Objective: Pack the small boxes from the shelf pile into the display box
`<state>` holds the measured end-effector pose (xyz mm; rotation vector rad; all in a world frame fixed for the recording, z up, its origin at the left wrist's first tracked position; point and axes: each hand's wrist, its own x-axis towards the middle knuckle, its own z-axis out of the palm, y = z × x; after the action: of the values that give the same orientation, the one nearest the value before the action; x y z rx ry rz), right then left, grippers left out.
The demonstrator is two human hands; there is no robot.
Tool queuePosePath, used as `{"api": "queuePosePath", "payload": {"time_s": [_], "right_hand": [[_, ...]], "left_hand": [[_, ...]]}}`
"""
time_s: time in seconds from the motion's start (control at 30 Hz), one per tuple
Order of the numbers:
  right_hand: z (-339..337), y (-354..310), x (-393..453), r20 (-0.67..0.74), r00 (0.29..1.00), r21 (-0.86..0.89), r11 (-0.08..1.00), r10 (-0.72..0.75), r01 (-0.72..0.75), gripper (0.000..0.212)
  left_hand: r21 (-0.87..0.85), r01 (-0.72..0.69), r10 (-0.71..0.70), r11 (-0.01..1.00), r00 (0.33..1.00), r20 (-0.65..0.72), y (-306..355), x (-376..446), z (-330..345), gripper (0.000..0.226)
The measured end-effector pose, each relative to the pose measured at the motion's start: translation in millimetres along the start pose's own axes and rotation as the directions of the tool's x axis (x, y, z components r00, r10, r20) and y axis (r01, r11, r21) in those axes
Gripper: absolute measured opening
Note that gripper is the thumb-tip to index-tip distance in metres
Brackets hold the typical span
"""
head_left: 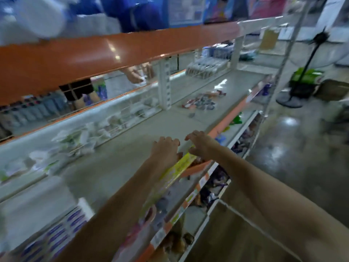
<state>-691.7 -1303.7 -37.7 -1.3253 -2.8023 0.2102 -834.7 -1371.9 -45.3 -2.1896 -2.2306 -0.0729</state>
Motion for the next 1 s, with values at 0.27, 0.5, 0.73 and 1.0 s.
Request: {"api": "queuePosePath", "payload": {"time_s": [0.27, 0.5, 0.73, 1.0], "right_hand": [[6.0, 119.3, 32.7, 0.004, 0.997, 0.055, 0.996, 0.071, -0.071, 0.047], [-8.8, 214.5, 93.8, -0.028, 0.994, 0.06, 0.993, 0.106, -0.104, 0.047], [-40.0, 303.2, 176.5, -0.032, 0.986, 0.085, 0.983, 0.165, -0.162, 0.047], [-31.3, 393.0, 246.1, -0.027, 0.987, 0.133, 0.979, 0.158, -0.153, 0.05]], "left_hand": [[0.024, -0.017, 0.016, 1.0, 1.0, 0.018, 59.0, 119.2, 21.9, 0.044], [0.036, -0.079, 0.08, 0.996, 0.996, -0.034, 93.9, 239.0, 28.7, 0.043], [-0.108, -0.139, 0.13, 0.984, 0.988, -0.086, 105.4, 363.4, 19.1, 0.035], [-0.077, -0.057, 0.049, 0.995, 0.994, -0.093, 115.7, 462.5, 34.8, 0.039]]}}
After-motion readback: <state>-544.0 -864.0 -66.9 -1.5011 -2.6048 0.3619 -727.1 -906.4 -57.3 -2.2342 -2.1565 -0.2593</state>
